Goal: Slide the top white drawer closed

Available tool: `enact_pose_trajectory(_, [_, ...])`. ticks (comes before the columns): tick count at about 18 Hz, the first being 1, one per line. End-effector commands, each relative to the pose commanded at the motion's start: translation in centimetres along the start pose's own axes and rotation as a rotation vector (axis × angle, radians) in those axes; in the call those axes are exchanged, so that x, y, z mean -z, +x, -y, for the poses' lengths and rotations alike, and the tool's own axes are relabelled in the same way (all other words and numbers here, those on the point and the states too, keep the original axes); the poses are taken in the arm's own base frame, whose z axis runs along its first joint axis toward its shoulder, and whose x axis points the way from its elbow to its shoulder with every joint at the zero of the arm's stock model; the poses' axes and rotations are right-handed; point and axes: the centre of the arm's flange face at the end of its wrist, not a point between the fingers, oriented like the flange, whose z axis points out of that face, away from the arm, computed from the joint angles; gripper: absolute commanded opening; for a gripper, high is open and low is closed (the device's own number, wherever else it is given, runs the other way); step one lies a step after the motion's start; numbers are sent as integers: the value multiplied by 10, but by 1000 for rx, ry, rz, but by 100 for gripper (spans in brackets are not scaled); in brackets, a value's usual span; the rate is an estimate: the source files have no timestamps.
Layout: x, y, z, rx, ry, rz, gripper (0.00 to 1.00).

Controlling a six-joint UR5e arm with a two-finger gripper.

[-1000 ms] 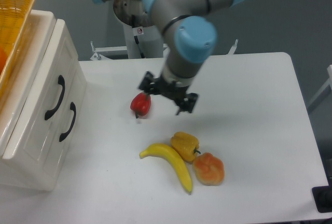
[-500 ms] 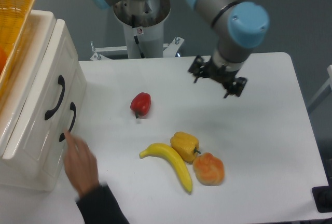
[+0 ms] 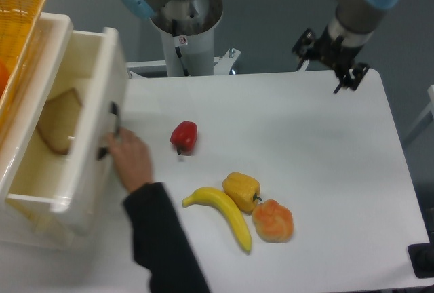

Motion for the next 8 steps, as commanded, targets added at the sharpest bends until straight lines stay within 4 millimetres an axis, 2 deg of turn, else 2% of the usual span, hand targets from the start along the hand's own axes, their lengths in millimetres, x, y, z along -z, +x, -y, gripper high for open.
enact_pose_trajectory(3, [4,3,-8,-72,4,4,100])
enact_pose_trajectory(8, [4,3,-15,-65,3,5,100])
